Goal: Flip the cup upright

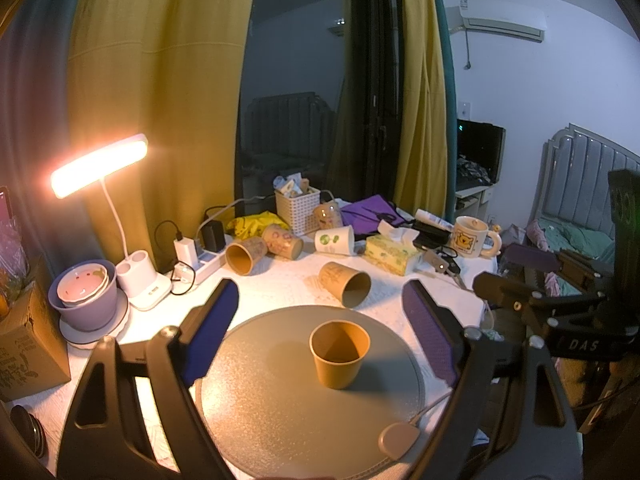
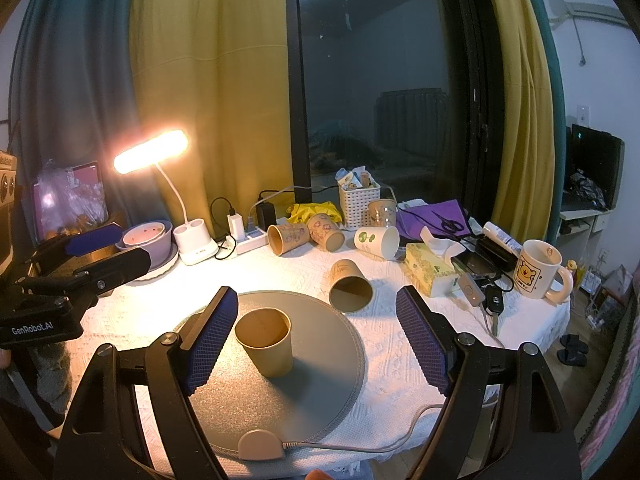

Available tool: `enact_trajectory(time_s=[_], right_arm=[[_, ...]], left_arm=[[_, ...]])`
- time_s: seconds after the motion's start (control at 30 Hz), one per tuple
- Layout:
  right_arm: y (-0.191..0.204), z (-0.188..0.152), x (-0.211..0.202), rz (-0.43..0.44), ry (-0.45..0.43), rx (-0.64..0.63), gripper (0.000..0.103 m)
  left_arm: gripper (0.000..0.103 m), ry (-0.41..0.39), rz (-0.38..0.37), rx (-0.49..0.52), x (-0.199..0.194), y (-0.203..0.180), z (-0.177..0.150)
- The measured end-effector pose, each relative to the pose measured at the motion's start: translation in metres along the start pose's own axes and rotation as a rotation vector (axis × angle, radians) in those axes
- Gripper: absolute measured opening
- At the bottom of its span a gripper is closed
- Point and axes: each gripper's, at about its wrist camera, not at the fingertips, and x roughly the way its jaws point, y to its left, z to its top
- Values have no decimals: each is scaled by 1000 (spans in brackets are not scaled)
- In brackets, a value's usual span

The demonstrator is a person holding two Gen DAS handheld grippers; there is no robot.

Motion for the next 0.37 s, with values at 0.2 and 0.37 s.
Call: enact_trajectory(time_s=[0.2, 0.37], right_arm=[[0, 0, 0, 0, 1, 0, 84], [-1, -1, 0, 1, -1, 0, 84]], left_arm=[[85, 3, -3, 1, 0, -1, 0], [85, 2, -3, 2, 0, -2, 0]])
